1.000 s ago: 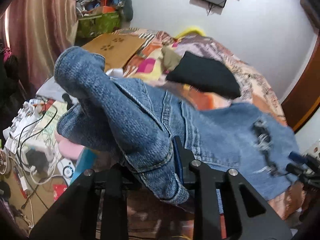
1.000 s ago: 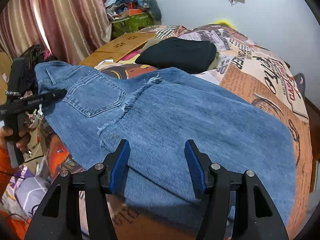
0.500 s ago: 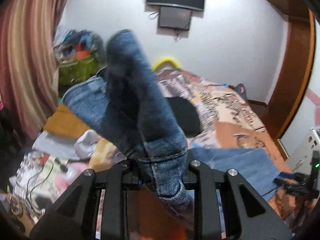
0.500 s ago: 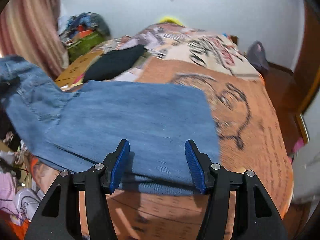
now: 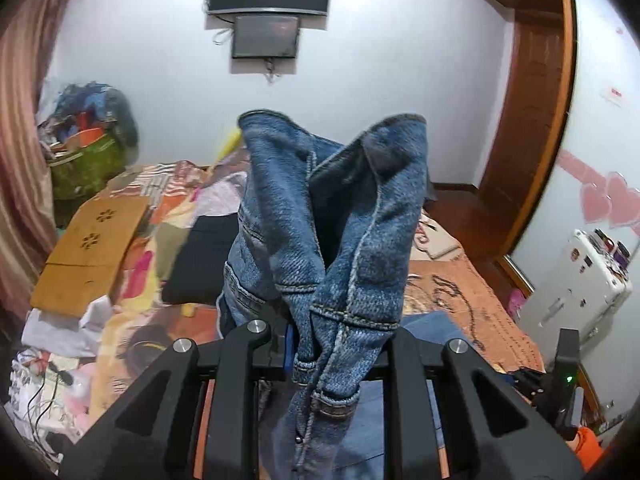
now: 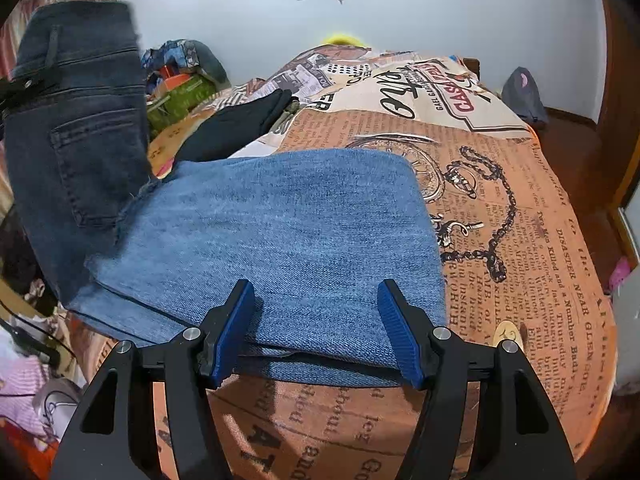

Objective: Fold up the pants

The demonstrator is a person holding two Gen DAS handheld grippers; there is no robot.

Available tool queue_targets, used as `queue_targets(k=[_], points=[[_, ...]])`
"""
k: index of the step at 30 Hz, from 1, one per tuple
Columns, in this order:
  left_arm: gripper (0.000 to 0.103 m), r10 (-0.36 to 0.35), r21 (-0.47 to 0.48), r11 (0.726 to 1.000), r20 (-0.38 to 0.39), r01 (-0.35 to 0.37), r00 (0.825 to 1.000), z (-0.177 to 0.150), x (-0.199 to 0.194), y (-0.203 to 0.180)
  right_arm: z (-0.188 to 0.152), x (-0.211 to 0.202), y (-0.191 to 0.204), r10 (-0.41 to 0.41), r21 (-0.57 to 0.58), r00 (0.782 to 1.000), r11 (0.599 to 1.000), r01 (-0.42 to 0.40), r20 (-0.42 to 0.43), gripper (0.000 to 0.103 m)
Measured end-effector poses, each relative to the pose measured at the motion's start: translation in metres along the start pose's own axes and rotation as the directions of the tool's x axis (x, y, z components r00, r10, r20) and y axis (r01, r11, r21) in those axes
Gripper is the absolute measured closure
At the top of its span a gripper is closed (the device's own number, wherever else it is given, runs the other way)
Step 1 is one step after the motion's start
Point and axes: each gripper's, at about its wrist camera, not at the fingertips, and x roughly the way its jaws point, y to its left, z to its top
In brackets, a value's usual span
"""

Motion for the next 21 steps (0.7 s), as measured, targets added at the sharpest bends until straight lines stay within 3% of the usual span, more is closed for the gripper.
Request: queue_targets(k=[7,12,21], points=[[0.085,-0.061,0.093,0.994,-0.011,0.062,0.998,0.006,0.014,-0.052,0.001,-0.027,-0.018,0.020,0.042,0.999,0.999,-0.021,0.043,0.042],[0.085,-0.097,0.133,0.986,-0.039,0.102,0.994,0.004,0.028,-0.079,-0.008,-0.011,-0.036,0.014,0.074,1.000,0.997,-0.013,-0.020,0.041],[0.084,-0.148,0.190,0.964,-0.185,0.183,0.972,-0.023,0.076,-0.132,-0.012,-0.007,-0.037,0.045,0.073,0.999,0.996,-0.044,-0.013,0.040]])
